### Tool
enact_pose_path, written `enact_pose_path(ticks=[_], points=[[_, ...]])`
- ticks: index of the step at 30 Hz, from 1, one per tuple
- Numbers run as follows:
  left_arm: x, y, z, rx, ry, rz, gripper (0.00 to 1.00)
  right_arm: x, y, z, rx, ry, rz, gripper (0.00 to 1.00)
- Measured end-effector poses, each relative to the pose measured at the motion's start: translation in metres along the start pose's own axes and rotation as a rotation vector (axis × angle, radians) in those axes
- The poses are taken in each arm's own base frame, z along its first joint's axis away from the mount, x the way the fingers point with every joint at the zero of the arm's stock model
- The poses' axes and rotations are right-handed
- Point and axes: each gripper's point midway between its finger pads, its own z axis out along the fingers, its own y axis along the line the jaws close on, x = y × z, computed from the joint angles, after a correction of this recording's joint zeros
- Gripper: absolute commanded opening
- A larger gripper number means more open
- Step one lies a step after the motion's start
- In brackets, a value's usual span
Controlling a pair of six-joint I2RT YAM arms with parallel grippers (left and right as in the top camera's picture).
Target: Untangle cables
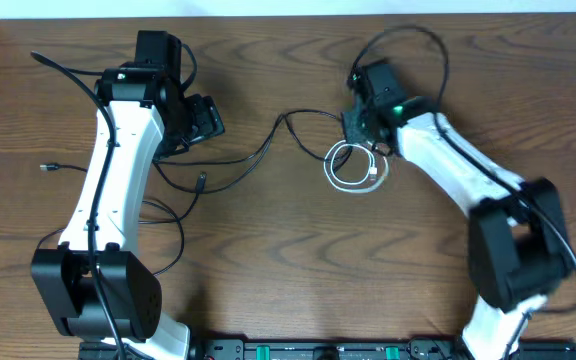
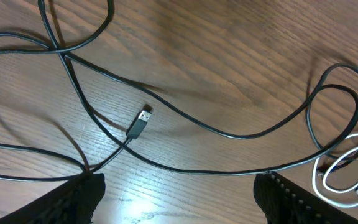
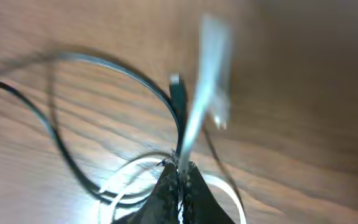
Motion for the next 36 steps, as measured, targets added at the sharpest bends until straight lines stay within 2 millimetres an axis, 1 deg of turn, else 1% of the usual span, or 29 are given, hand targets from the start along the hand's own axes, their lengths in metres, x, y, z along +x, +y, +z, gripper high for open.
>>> enact_pose_path(ticks=[2, 3, 5, 8, 9, 10, 11, 12, 13, 14, 15, 17, 19, 22, 25, 27, 28, 30, 31, 32, 34, 36], points=[[0.000, 0.000, 0.000, 0.000, -0.001, 0.000, 0.82, -0.010, 0.000, -0.021, -0.006, -0.037, 0.003, 0.01], [-0.001, 0.000, 0.000, 0.001, -0.003, 0.000, 0.82, -0.012, 0.000, -0.026, -0.007, -0.041, 0.003, 0.01], [-0.001, -0.001, 0.000, 0.003, -0.006, 0.000, 0.82, -0.006, -0.001, -0.027, -0.002, -0.017, 0.000, 0.01], [-0.002, -0.001, 0.000, 0.003, -0.006, 0.000, 0.82, 0.009, -0.003, -0.026, 0.007, 0.044, -0.003, 0.01], [-0.002, -0.001, 0.000, 0.003, -0.007, 0.000, 0.82, 0.012, -0.003, -0.027, 0.002, 0.057, -0.003, 0.04], [-0.002, -0.001, 0.000, 0.003, -0.007, 0.000, 0.82, 0.013, -0.003, -0.027, 0.001, 0.060, -0.003, 0.22], [-0.002, -0.001, 0.000, 0.003, -0.007, 0.000, 0.82, 0.015, -0.002, -0.027, -0.001, 0.068, -0.003, 0.34], [-0.002, -0.001, 0.000, 0.003, -0.008, 0.000, 0.82, 0.017, -0.002, -0.027, -0.003, 0.075, -0.007, 0.42], [-0.002, -0.001, 0.000, 0.004, -0.008, 0.000, 0.82, 0.018, -0.002, -0.027, -0.003, 0.078, -0.007, 0.46], [-0.002, -0.001, 0.000, 0.004, -0.008, 0.000, 0.82, 0.018, -0.002, -0.027, -0.004, 0.079, -0.011, 0.53], [-0.002, -0.001, 0.000, 0.004, -0.008, 0.000, 0.82, 0.018, -0.002, -0.027, -0.004, 0.079, -0.013, 0.55], [-0.002, -0.001, 0.000, 0.004, -0.008, 0.000, 0.82, 0.019, 0.002, -0.027, -0.023, 0.084, -0.014, 0.52], [-0.003, -0.001, 0.000, 0.005, -0.010, 0.001, 0.82, 0.021, 0.010, -0.027, -0.058, 0.090, -0.017, 0.52], [-0.004, -0.002, 0.000, 0.007, -0.016, 0.001, 0.82, 0.027, 0.035, -0.026, -0.115, 0.101, -0.054, 0.50], [-0.004, -0.002, 0.000, 0.008, -0.017, 0.001, 0.82, 0.034, 0.049, -0.017, -0.135, 0.120, -0.078, 0.46], [-0.004, -0.002, 0.000, 0.007, -0.017, 0.001, 0.83, 0.043, 0.055, -0.003, -0.143, 0.145, -0.089, 0.44], [-0.004, -0.002, 0.000, 0.008, -0.017, 0.001, 0.82, 0.048, 0.058, 0.009, -0.145, 0.158, -0.094, 0.43], [-0.004, -0.002, 0.000, 0.008, -0.017, 0.001, 0.82, 0.051, 0.060, 0.030, -0.149, 0.157, -0.094, 0.41], [-0.004, -0.002, 0.000, 0.008, -0.017, 0.001, 0.82, 0.054, 0.059, 0.040, -0.147, 0.160, -0.094, 0.37], [-0.004, -0.002, 0.000, 0.008, -0.017, 0.001, 0.82, 0.061, 0.058, 0.050, -0.143, 0.180, -0.094, 0.36], [-0.004, -0.002, 0.000, 0.008, -0.017, 0.001, 0.82, 0.069, 0.056, 0.059, -0.137, 0.205, -0.084, 0.33], [-0.004, -0.002, 0.000, 0.008, -0.017, 0.001, 0.82, 0.069, 0.055, 0.060, -0.135, 0.205, -0.069, 0.31]])
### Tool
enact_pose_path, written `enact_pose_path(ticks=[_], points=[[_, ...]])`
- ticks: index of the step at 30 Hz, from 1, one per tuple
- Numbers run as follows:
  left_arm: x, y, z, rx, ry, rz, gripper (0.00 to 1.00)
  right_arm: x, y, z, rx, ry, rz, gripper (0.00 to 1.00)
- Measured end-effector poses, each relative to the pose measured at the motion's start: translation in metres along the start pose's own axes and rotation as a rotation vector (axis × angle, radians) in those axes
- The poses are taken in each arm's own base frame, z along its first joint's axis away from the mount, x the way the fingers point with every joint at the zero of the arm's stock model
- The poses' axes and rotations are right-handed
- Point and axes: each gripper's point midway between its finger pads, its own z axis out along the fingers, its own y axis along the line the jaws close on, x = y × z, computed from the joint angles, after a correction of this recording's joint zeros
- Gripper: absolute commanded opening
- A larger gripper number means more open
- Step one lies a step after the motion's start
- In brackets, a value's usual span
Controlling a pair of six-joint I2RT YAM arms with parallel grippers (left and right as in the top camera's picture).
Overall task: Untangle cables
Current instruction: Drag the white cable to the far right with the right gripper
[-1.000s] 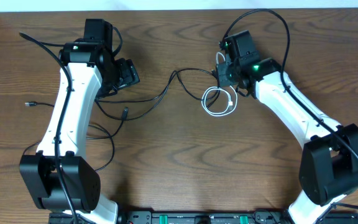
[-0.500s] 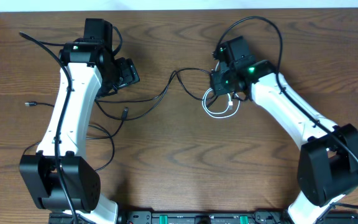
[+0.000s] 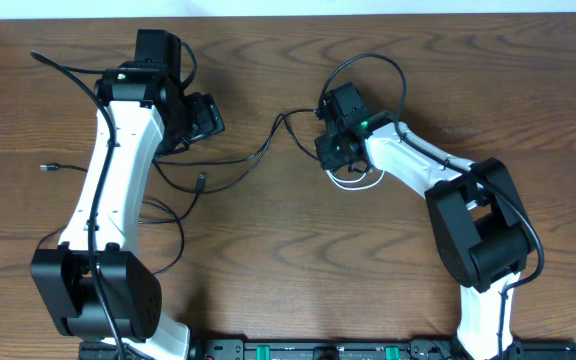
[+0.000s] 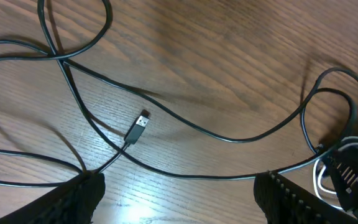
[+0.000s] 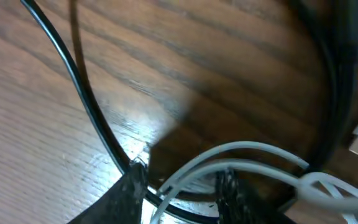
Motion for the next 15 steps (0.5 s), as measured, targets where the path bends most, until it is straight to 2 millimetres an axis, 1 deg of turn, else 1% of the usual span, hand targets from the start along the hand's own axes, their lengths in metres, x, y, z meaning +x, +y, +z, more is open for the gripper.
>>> enact_pose_path(ticks=[4, 7, 8, 9, 15], points=[[0.0000, 0.0001, 0.0000, 0.000, 0.000, 0.000, 0.82, 0.0025, -0.0080, -0.0008, 0.009, 0.015, 0.065, 0.22], [-0.0001, 0.0000, 0.0000, 0.000, 0.000, 0.000, 0.82, 0.0029, -0.0091, -0.0009, 0.011, 0.016, 0.090, 0.12], [-0.0003, -0.0001, 0.0000, 0.000, -0.001, 0.000, 0.82, 0.0030, -0.0092, -0.0009, 0.011, 0.017, 0.095, 0.08], [-0.0008, -0.0003, 0.0000, 0.001, -0.003, 0.000, 0.82, 0.0031, -0.0092, -0.0009, 0.011, 0.017, 0.102, 0.01], [-0.0009, -0.0004, 0.0000, 0.002, -0.003, 0.000, 0.82, -0.0018, -0.0052, -0.0026, -0.010, 0.001, 0.106, 0.01]])
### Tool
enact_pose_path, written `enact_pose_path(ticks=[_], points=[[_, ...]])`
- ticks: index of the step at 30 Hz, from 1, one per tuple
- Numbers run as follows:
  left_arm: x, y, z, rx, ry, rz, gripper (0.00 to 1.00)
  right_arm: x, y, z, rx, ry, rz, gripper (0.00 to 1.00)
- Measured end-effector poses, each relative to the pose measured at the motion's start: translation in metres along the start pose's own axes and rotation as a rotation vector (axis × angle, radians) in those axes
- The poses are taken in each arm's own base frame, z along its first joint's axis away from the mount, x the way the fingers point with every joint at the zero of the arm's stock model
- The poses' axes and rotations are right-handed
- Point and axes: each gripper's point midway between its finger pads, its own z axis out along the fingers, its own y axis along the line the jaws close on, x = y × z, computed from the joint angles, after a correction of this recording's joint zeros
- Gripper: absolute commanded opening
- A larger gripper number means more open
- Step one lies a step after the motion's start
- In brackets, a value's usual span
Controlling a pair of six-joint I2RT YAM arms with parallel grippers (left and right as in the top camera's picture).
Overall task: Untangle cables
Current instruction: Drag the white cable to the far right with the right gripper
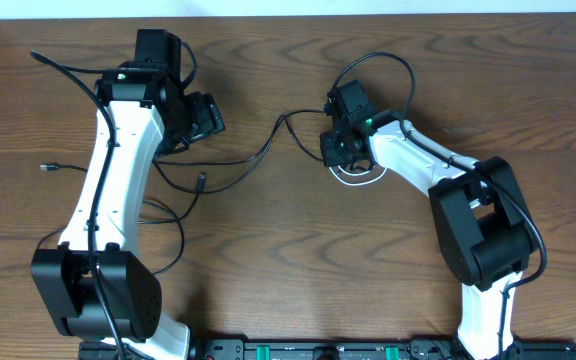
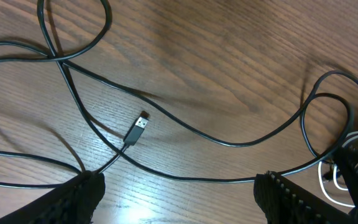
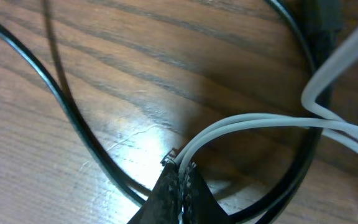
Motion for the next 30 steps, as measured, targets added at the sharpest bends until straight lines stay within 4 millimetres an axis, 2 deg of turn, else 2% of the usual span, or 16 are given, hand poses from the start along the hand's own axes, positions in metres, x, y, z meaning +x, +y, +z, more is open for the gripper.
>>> enact_pose_path(ticks=[2, 4, 5, 9, 11, 12, 13, 14, 15, 16, 17, 18, 21, 24, 27, 30], points=[[0.000, 0.000, 0.000, 0.000, 0.000, 0.000, 0.82, -0.005, 0.005, -0.009, -0.022, -0.016, -0.002, 0.01], [0.000, 0.000, 0.000, -0.001, 0.000, 0.000, 0.82, -0.024, 0.013, -0.039, -0.058, -0.091, -0.014, 0.01], [0.000, 0.000, 0.000, 0.000, 0.001, 0.000, 0.82, -0.042, 0.020, -0.071, -0.084, -0.174, -0.034, 0.01], [0.000, 0.000, 0.000, 0.000, 0.000, 0.000, 0.82, -0.077, 0.039, -0.156, -0.138, -0.384, -0.102, 0.01], [0.000, 0.000, 0.000, 0.000, 0.001, 0.000, 0.82, -0.096, 0.052, -0.215, -0.170, -0.542, -0.155, 0.01], [0.000, 0.000, 0.000, 0.000, 0.000, 0.000, 0.82, -0.103, 0.058, -0.245, -0.183, -0.628, -0.187, 0.01], [0.000, 0.000, 0.000, 0.000, 0.000, 0.000, 0.82, -0.106, 0.060, -0.257, -0.187, -0.661, -0.198, 0.01], [0.000, 0.000, 0.000, 0.000, 0.001, 0.000, 0.82, -0.112, 0.065, -0.286, -0.197, -0.745, -0.226, 0.01], [0.000, 0.000, 0.000, 0.000, 0.000, 0.000, 0.82, -0.114, 0.067, -0.300, -0.200, -0.784, -0.238, 0.01], [0.000, 0.000, 0.000, 0.000, 0.001, 0.000, 0.82, -0.117, 0.068, -0.325, -0.193, -0.856, -0.251, 0.01], [0.000, 0.000, 0.000, 0.000, 0.001, 0.000, 0.82, -0.119, 0.066, -0.362, -0.165, -0.960, -0.253, 0.01], [0.000, 0.000, 0.000, 0.000, 0.000, 0.000, 0.82, -0.119, 0.065, -0.372, -0.156, -0.987, -0.252, 0.01], [0.000, 0.000, 0.000, -0.001, 0.001, 0.000, 0.82, -0.113, 0.050, -0.426, -0.060, -1.123, -0.236, 0.01], [0.000, 0.000, 0.000, 0.000, 0.000, 0.001, 0.82, -0.106, 0.034, -0.460, 0.041, -1.205, -0.212, 0.01], [0.000, 0.000, 0.000, 0.000, 0.000, 0.002, 0.83, -0.113, 0.019, -0.487, 0.174, -1.314, -0.199, 0.01], [0.000, 0.000, 0.000, 0.000, 0.000, 0.002, 0.83, -0.116, 0.006, -0.542, 0.306, -1.511, -0.159, 0.01]])
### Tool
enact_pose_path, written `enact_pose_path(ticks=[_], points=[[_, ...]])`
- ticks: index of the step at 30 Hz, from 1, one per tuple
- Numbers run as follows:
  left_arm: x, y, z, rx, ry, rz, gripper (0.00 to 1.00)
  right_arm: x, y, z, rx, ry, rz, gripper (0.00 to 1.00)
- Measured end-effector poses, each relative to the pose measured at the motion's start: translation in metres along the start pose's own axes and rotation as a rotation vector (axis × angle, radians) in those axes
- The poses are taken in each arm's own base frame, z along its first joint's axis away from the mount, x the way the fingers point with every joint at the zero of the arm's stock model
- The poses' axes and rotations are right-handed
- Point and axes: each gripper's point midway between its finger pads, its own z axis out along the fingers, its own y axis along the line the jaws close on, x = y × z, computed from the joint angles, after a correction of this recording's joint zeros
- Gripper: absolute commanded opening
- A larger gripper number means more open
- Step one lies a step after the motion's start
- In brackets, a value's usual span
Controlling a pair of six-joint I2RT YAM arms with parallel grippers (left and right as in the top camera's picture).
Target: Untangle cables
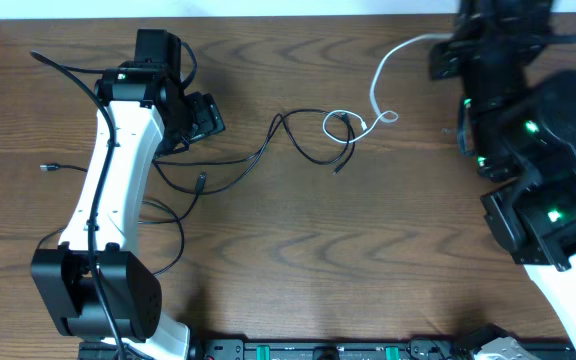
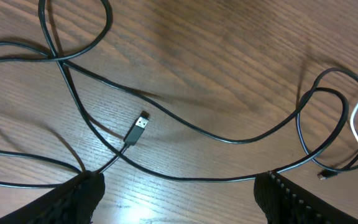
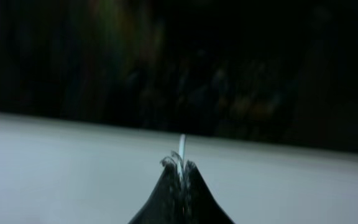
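A thin white cable (image 1: 373, 92) rises from a small loop on the table up to my right gripper (image 1: 440, 45), lifted high at the back right. In the right wrist view the right gripper (image 3: 180, 167) is shut on the white cable, a short stub showing above the tips. The white loop still threads through a loop of the long black cable (image 1: 303, 135) at mid-table. My left gripper (image 2: 179, 190) hangs open over the black cable (image 2: 229, 138), its fingers (image 2: 82, 193) wide apart. The white cable (image 2: 355, 121) shows at that view's right edge.
A black USB plug (image 2: 138, 128) lies on the wood below the left gripper. More black cable loops (image 1: 168, 215) trail along the left arm toward the front, with a small loose plug (image 1: 50, 167) at the far left. The wooden table (image 1: 298, 270) fills the view.
My right gripper, then low at the white coil and shut on it, is now high at the back right. The white cable is drawn out into a long strand. The left arm has not moved.
The right gripper was shut at the edge of the white coil, then stood open over it farther left, then was shut on the white strands. Now it holds the cable high, the coil mostly unwound. The left gripper stayed open over the black cable.
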Motion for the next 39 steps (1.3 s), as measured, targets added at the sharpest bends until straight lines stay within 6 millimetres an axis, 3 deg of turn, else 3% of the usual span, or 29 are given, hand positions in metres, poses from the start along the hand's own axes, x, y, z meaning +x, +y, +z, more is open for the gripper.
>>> enact_pose_path(ticks=[2, 3, 7, 12, 15, 18, 20, 21, 24, 29, 33, 36, 39], points=[[0.000, 0.000, 0.000, 0.000, 0.000, 0.000, 0.82, -0.049, -0.028, -0.014, 0.121, -0.163, -0.021, 0.01], [0.000, 0.000, 0.000, -0.001, 0.001, 0.000, 0.82, -0.055, -0.031, -0.016, 0.138, -0.186, -0.021, 0.01], [0.000, 0.000, 0.000, 0.000, 0.000, 0.000, 0.82, -0.117, -0.076, -0.058, 0.331, -0.367, -0.045, 0.01], [-0.001, 0.000, 0.000, 0.001, -0.003, 0.001, 0.82, -0.120, -0.102, -0.075, 0.467, -0.332, -0.069, 0.01], [-0.001, 0.000, 0.000, 0.002, -0.003, 0.000, 0.82, -0.101, -0.113, -0.067, 0.527, -0.246, -0.130, 0.01], [-0.001, 0.000, 0.000, 0.002, -0.004, 0.000, 0.82, -0.080, -0.136, -0.054, 0.615, -0.170, -0.212, 0.01], [-0.001, 0.000, 0.000, 0.001, -0.004, 0.000, 0.82, -0.064, -0.158, -0.047, 0.686, -0.117, -0.260, 0.01], [-0.001, 0.000, 0.000, 0.002, -0.003, 0.000, 0.82, -0.049, -0.180, -0.041, 0.750, -0.073, -0.287, 0.01], [-0.001, 0.000, 0.000, 0.002, -0.003, 0.000, 0.82, -0.031, -0.212, -0.035, 0.827, -0.038, -0.300, 0.01], [-0.001, 0.000, 0.000, 0.002, -0.003, 0.000, 0.82, -0.005, -0.274, -0.038, 0.962, -0.011, -0.273, 0.01], [-0.001, 0.000, 0.000, 0.001, -0.004, 0.000, 0.82, 0.030, -0.320, -0.051, 1.064, 0.068, -0.199, 0.01], [-0.001, 0.000, 0.000, 0.002, -0.003, 0.000, 0.82, 0.073, -0.352, -0.064, 1.143, 0.167, -0.105, 0.01], [-0.001, 0.000, 0.000, 0.002, -0.003, 0.001, 0.82, 0.130, -0.358, -0.070, 1.148, 0.340, -0.011, 0.01]])
